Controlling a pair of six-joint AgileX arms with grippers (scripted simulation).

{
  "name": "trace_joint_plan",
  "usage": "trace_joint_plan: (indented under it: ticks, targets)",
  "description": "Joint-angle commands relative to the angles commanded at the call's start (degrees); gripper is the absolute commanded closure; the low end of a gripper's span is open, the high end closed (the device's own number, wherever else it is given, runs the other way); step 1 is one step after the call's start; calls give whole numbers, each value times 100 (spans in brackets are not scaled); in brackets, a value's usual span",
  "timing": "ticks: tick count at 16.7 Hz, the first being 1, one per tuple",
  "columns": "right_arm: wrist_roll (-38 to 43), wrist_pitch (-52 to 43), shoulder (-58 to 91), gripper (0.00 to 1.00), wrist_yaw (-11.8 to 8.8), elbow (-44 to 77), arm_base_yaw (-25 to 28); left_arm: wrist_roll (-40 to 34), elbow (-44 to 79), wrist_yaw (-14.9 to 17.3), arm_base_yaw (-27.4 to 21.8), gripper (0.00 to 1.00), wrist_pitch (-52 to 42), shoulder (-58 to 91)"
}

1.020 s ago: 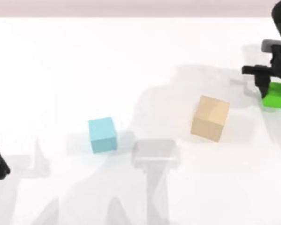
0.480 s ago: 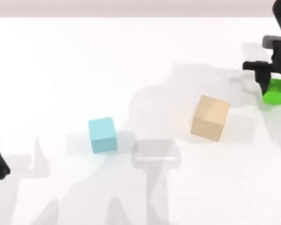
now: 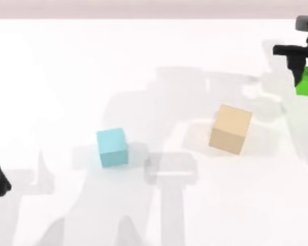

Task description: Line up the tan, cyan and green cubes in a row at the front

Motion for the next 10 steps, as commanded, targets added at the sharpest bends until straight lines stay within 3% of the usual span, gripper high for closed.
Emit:
trace_joint_plan:
  ticks: [5,10]
  targets:
    - [173,75,-159,100,-1,-225,190,0,0,0,0,0,0,0]
    - [1130,387,-1128,100,10,-1553,1516,0,0,0,0,0,0,0]
